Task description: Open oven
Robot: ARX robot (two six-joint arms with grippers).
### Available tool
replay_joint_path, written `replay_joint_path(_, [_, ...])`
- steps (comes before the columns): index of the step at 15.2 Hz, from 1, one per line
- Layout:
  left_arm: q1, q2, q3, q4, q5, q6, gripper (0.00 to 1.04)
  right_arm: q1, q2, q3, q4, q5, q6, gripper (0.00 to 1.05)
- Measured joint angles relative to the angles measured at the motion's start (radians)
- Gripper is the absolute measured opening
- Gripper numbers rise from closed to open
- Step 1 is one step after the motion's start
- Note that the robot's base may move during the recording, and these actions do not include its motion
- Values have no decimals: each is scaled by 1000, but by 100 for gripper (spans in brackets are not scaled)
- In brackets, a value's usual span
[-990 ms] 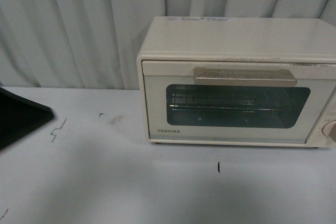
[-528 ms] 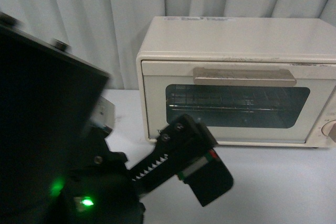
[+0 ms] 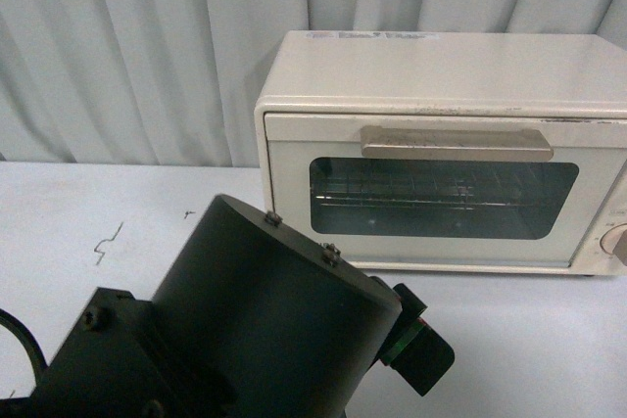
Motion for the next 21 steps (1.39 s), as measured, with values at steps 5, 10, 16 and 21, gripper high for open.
replay_joint_path(5, [29,39,-8,13,-85,-191,98,0,0,0,0,0,0,98])
replay_joint_path(10, [29,62,-11,44,-87,-248,98,0,0,0,0,0,0,98])
replay_joint_path(16, [23,71,-3,49,-79,-248,98,0,0,0,0,0,0,98])
replay_joint_path(21, [24,71,-3,49,-79,-248,98,137,119,18,174,304,-88,98])
